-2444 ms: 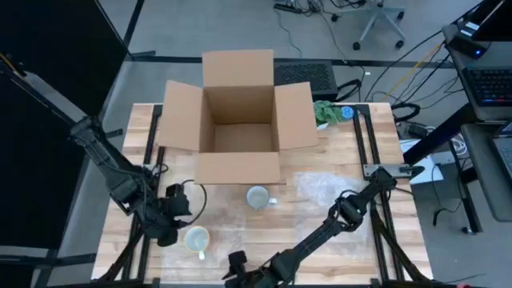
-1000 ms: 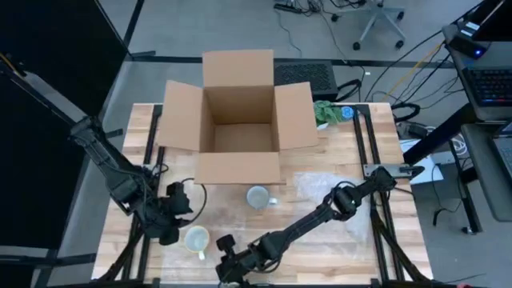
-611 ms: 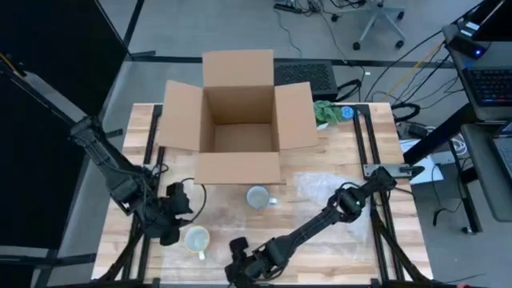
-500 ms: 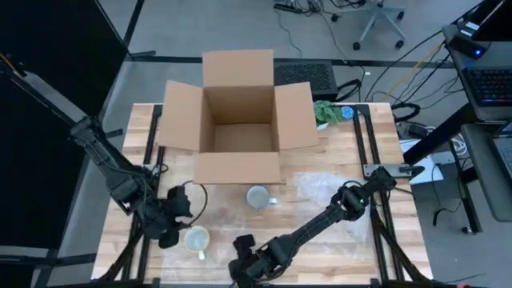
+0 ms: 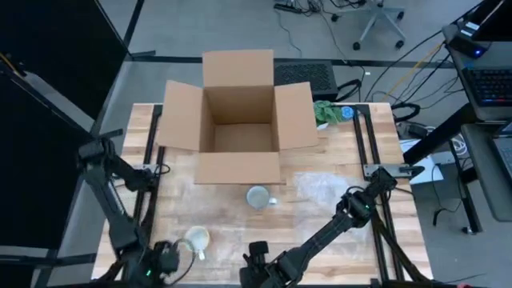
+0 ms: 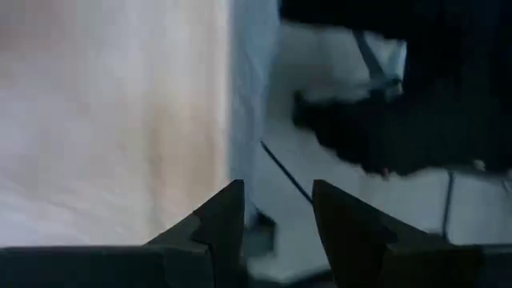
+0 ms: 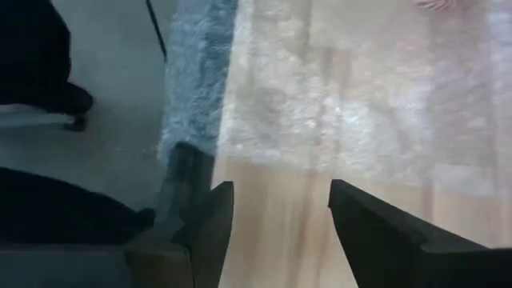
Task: Wrap mug
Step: Wrap the yellow mug with bubble wrap
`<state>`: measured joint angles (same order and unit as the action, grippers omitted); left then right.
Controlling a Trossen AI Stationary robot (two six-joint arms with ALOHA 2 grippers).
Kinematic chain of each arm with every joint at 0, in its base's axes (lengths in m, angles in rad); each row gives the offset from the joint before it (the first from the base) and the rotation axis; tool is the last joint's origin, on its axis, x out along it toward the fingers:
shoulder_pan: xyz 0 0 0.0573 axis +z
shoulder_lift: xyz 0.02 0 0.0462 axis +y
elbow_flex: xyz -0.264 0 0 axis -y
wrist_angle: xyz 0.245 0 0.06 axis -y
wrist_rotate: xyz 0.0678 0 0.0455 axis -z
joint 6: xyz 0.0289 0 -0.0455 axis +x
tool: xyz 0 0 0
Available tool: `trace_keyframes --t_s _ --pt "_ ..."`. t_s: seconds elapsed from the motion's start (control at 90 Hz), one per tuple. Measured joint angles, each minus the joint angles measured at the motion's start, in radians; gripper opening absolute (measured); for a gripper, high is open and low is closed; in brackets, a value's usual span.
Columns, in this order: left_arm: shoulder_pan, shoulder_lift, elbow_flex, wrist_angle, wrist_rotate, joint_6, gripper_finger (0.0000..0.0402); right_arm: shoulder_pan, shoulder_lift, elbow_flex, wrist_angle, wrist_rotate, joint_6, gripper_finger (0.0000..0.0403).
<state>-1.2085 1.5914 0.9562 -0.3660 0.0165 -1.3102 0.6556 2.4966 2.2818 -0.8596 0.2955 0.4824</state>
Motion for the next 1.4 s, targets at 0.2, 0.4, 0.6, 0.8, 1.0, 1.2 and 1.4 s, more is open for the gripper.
trace_keyframes --t_s 0.2,0.4,0.6,0.8,1.0,1.2,1.4 --pt "-0.023 0.157 0.0 -0.011 0.013 -0.106 0.0137 -0.014 0.0 0.0 0.001 0.023 0.0 0.0192" --pt "-0.014 0.226 0.009 0.006 0.036 -0.13 0.0136 -0.02 0.0 0.0 0.002 0.026 0.0 0.0192" --pt "0.007 0.237 0.01 -0.019 0.021 -0.151 0.0089 -0.029 0.0 0.0 0.003 0.033 0.002 0.0192" --pt "0.026 0.237 0.01 -0.068 -0.026 -0.149 0.0007 -0.028 0.0 0.0 0.012 0.054 0.003 0.0192" --pt "0.028 0.228 0.015 -0.103 -0.077 -0.151 0.0 -0.028 0.0 0.0 0.015 0.052 0.004 0.0192" --pt "0.033 0.162 0.049 -0.272 -0.238 -0.15 0.0 -0.028 0.0 0.0 0.019 0.051 0.007 0.0192" --pt "0.032 0.11 0.07 -0.285 -0.264 -0.14 0.0 -0.028 0.0 0.0 0.02 0.039 0.008 0.0192"
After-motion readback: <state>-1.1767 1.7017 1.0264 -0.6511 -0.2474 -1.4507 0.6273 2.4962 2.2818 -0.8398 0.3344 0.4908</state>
